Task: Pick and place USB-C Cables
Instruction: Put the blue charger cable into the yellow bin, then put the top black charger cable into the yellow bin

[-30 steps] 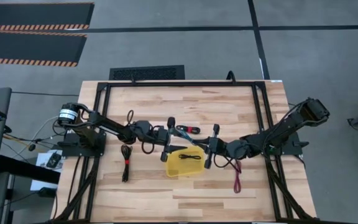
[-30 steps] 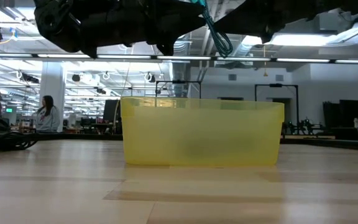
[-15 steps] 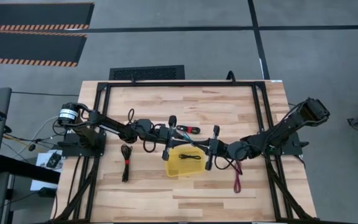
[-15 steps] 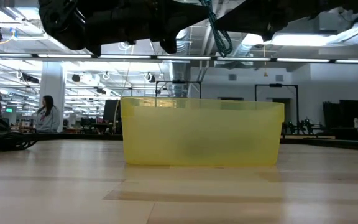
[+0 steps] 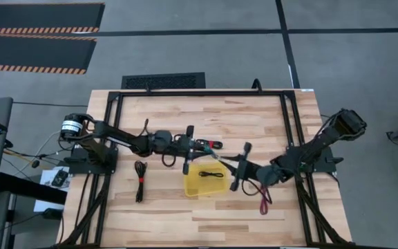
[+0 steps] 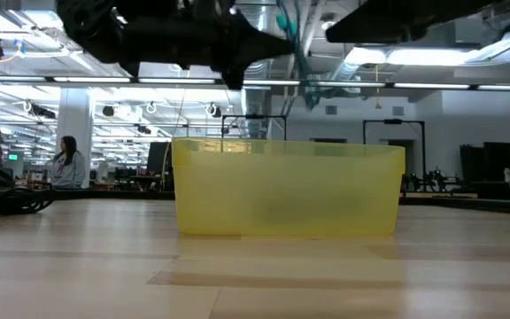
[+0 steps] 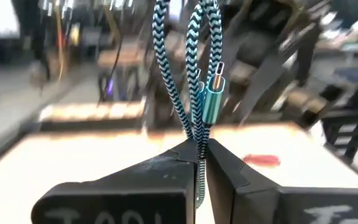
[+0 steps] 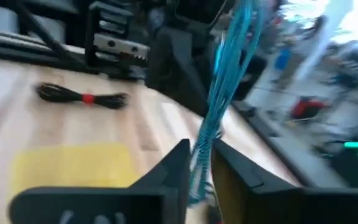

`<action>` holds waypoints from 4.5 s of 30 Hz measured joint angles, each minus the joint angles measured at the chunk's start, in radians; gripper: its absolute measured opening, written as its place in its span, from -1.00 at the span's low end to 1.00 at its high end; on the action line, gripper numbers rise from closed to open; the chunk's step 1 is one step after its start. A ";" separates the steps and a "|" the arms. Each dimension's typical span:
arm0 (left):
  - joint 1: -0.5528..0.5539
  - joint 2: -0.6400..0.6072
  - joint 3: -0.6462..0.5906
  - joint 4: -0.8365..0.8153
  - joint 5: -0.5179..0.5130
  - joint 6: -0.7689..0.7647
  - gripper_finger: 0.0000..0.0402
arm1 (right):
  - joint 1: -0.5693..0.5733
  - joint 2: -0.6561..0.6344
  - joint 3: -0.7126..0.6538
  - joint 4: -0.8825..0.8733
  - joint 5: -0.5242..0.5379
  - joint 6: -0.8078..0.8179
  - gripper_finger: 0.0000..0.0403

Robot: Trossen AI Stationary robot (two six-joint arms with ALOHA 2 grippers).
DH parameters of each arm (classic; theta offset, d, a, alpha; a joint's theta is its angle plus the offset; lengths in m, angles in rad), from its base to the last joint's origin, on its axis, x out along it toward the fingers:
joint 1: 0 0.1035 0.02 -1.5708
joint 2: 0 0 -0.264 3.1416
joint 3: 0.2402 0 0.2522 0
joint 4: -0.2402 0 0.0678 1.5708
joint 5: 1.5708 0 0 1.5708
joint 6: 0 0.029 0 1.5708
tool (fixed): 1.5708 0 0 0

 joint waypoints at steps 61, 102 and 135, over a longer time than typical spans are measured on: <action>-0.125 0.411 0.933 -1.724 -0.219 -0.015 -0.45 | -0.054 -0.112 -0.001 -0.907 -0.118 1.020 -0.24; 0.258 0.263 0.353 -0.794 0.115 0.202 -0.24 | -0.100 -0.113 -0.001 -1.085 -0.224 1.328 0.12; 0.250 0.339 0.358 -0.854 -0.071 0.148 -0.85 | -0.129 -0.113 -0.001 -0.941 -0.234 1.196 0.12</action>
